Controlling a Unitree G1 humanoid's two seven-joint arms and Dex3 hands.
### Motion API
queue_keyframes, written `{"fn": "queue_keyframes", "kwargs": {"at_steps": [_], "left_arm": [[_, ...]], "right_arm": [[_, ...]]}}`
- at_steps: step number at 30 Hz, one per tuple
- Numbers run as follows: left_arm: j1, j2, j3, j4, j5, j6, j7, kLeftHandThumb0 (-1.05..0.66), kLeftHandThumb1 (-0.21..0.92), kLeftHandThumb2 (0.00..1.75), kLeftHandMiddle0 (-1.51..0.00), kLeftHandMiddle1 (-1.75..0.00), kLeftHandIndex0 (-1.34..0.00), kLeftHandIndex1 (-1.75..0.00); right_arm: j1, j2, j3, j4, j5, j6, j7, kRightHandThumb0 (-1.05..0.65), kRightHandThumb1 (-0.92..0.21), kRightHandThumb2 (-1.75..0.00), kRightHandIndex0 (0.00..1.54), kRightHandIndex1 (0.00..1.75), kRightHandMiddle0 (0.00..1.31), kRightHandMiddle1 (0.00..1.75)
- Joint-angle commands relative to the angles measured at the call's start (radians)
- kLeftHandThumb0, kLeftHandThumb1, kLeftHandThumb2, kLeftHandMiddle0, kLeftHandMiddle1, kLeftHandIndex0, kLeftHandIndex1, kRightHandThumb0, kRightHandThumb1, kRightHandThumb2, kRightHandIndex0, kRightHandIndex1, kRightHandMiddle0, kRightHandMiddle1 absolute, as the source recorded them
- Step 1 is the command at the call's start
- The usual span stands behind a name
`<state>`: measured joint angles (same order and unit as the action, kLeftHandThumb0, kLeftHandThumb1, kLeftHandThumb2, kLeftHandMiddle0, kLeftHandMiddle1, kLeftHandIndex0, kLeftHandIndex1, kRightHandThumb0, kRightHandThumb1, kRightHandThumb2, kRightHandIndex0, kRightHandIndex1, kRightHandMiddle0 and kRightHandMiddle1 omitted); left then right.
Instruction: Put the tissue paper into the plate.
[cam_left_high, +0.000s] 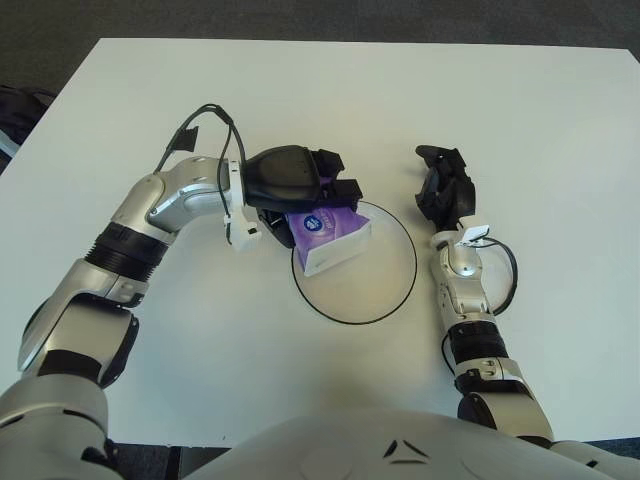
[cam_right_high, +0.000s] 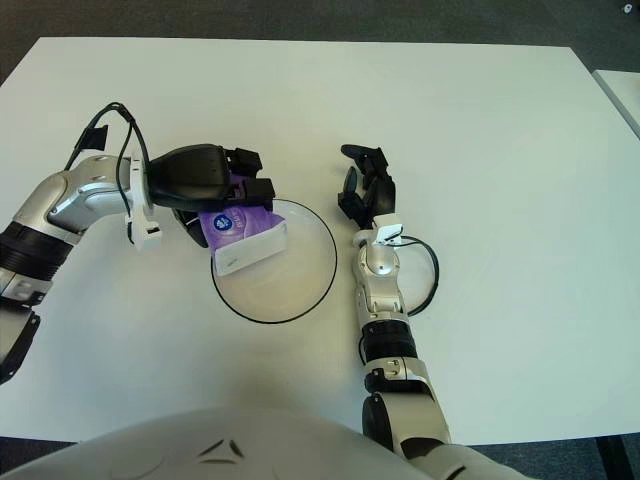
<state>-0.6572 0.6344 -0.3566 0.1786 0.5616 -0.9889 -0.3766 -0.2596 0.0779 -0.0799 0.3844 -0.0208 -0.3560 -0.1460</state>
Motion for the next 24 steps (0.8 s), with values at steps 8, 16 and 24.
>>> {"fn": "queue_keyframes", "kwargs": {"at_steps": [8, 16, 24], "left_arm": [[0.045, -0.043, 0.025, 0.022, 0.022, -0.035, 0.092, -0.42, 0.48, 1.11, -1.05, -1.75, -0.48, -1.75], [0.050, -0.109, 0.024, 0.069, 0.051, -0.089, 0.188, -0.41, 0.49, 1.09, -1.06, -1.75, -0.47, -1.75], [0.039, -0.141, 0.010, 0.090, 0.062, -0.126, 0.218, -0.41, 0.50, 1.09, -1.07, -1.75, -0.47, -1.75]], "right_arm": [[0.093, 0.008, -0.004, 0.081, 0.007, 0.069, -0.005, -0.49, -0.92, -0.83, 0.55, 0.67, 0.31, 1.03], [0.092, 0.005, -0.007, 0.084, 0.009, 0.072, -0.003, -0.49, -0.92, -0.83, 0.55, 0.67, 0.31, 1.03], [0.089, 0.005, -0.009, 0.090, 0.012, 0.073, -0.001, -0.50, -0.92, -0.83, 0.56, 0.68, 0.32, 1.03]]}}
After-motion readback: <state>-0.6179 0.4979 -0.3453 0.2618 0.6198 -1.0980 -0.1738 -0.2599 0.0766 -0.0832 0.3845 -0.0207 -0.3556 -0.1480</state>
